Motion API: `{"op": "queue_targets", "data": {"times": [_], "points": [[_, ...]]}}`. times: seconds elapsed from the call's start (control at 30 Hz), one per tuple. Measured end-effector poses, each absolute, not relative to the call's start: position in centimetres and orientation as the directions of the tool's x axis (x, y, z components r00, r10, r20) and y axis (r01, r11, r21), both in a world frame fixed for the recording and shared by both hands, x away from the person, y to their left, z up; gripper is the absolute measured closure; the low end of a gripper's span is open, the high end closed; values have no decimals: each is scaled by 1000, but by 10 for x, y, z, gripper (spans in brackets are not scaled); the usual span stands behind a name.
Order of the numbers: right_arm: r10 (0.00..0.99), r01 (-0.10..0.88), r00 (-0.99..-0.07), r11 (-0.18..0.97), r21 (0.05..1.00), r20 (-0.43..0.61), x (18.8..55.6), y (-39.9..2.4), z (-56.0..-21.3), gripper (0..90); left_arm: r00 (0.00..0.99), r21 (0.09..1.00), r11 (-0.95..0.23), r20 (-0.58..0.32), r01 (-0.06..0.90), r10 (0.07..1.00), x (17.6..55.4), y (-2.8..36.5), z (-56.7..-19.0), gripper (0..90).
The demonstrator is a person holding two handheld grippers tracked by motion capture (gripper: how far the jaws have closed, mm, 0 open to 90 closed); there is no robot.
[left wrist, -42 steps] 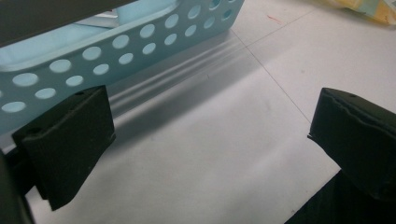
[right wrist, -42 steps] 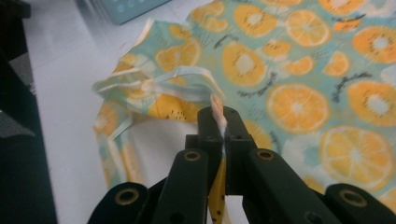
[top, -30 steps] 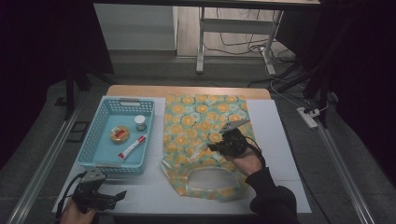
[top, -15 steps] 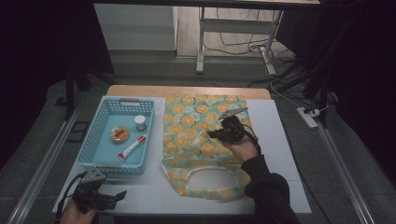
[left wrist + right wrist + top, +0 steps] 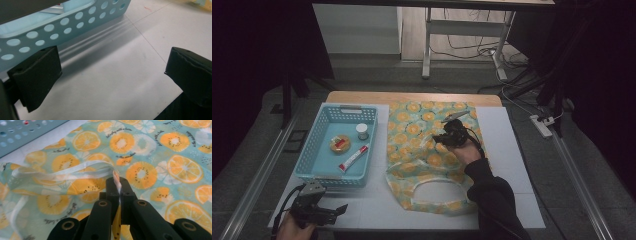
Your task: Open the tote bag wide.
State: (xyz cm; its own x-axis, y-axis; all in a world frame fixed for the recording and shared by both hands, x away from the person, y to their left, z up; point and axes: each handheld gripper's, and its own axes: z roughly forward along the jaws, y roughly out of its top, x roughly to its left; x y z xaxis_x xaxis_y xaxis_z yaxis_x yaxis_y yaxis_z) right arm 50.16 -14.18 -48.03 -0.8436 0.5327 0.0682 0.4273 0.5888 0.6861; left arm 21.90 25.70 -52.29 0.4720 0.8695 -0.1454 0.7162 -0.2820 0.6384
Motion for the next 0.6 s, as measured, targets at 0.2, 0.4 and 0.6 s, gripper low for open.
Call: {"op": "queue_targets", "data": {"times": [0.2, 0.4, 0.6], "points": [[555, 436, -829, 571, 695, 64, 515, -140, -485, 887, 471, 638, -282, -146, 717, 870, 219, 257, -523, 5], [570, 435, -820, 577, 691, 41, 524, -138, -495, 886, 471, 638, -281, -145, 717, 870, 219, 257, -523, 5], [576, 445, -817, 613, 653, 17, 526, -138, -513, 873, 473, 636, -287, -141, 717, 870, 219, 257, -523, 6]]}}
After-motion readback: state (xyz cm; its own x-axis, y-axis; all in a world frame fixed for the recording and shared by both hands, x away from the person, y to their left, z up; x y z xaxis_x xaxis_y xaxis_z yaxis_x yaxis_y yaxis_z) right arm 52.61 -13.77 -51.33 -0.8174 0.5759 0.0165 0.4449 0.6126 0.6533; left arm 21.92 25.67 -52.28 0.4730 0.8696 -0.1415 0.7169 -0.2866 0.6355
